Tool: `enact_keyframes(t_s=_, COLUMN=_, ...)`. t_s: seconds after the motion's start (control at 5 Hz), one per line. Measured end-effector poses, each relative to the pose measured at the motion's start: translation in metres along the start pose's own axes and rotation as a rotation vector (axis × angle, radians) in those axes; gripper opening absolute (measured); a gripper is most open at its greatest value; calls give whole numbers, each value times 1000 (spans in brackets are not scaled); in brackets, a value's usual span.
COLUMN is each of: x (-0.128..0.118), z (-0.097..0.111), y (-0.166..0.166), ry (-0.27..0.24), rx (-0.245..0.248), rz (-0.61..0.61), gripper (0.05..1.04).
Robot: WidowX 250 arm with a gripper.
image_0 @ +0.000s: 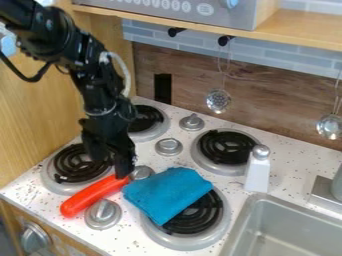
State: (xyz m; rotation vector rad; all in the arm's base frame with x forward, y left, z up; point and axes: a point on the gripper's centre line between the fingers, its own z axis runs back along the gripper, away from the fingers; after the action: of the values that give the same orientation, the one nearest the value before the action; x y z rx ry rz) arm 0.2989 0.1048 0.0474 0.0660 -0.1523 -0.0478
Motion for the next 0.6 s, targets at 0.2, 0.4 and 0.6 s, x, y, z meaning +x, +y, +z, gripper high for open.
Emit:
enact_keyframes(t_s=0.2, x=-8, z=-13, y=4, ry=15, rx=31, rz=13, gripper=1001)
enact_keyframes(t_s=0.4, x=-15, z=-20, y=13, ry=16, rx=68, rz=38, gripper=1001)
enact_keyframes(t_s=0.6, x=-22, z=-30, y=20, ry=29, rx=100, rz=74, gripper=1001)
